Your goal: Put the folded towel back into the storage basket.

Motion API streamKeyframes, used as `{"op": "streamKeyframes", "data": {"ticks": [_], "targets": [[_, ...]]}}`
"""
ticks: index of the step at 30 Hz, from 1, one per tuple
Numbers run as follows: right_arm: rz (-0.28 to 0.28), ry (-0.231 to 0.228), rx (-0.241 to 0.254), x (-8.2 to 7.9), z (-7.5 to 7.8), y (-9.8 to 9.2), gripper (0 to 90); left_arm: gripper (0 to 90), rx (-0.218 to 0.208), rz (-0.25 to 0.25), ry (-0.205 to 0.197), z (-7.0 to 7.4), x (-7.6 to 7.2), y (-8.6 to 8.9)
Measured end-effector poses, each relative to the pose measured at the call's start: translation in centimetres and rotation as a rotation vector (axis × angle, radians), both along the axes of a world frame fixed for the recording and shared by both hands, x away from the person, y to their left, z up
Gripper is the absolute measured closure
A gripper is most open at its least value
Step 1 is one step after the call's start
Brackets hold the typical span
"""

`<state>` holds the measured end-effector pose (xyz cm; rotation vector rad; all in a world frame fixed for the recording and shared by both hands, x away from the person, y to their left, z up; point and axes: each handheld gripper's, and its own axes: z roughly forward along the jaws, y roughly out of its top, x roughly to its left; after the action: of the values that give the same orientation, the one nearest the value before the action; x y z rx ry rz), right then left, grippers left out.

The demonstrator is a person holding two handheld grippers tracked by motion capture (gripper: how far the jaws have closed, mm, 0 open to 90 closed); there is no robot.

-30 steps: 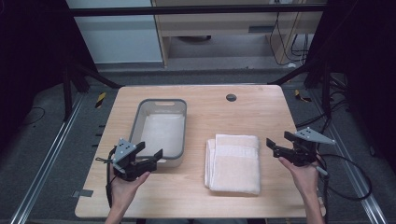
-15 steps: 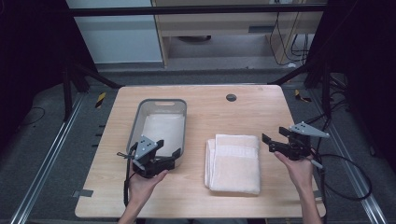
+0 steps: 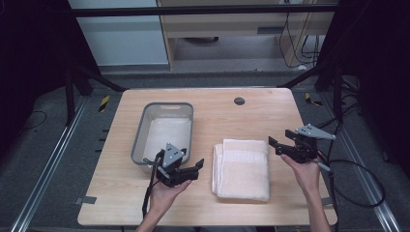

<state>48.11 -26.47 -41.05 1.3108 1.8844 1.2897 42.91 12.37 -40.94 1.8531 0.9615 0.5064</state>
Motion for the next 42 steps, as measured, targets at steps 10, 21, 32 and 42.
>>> {"op": "streamKeyframes", "data": {"ticks": [10, 21, 32, 42], "targets": [[0.019, 0.030, -0.042, 0.4, -0.8, 1.0, 25.5, 27.5, 0.032, -0.038, 0.031, -1.4, -0.1, -2.1], [0.036, 0.053, -0.055, 0.4, -1.7, 1.8, 23.3, 27.3, 0.070, -0.065, 0.066, -3.2, -0.5, -3.4], [0.042, 0.098, -0.036, 0.2, -4.0, 1.5, 23.9, 25.9, 0.083, -0.084, 0.103, -4.4, -0.3, -4.8], [0.053, 0.115, -0.059, 0.3, -4.8, 2.2, 24.1, 23.5, 0.096, -0.104, 0.150, -5.8, 0.0, -6.0]]}}
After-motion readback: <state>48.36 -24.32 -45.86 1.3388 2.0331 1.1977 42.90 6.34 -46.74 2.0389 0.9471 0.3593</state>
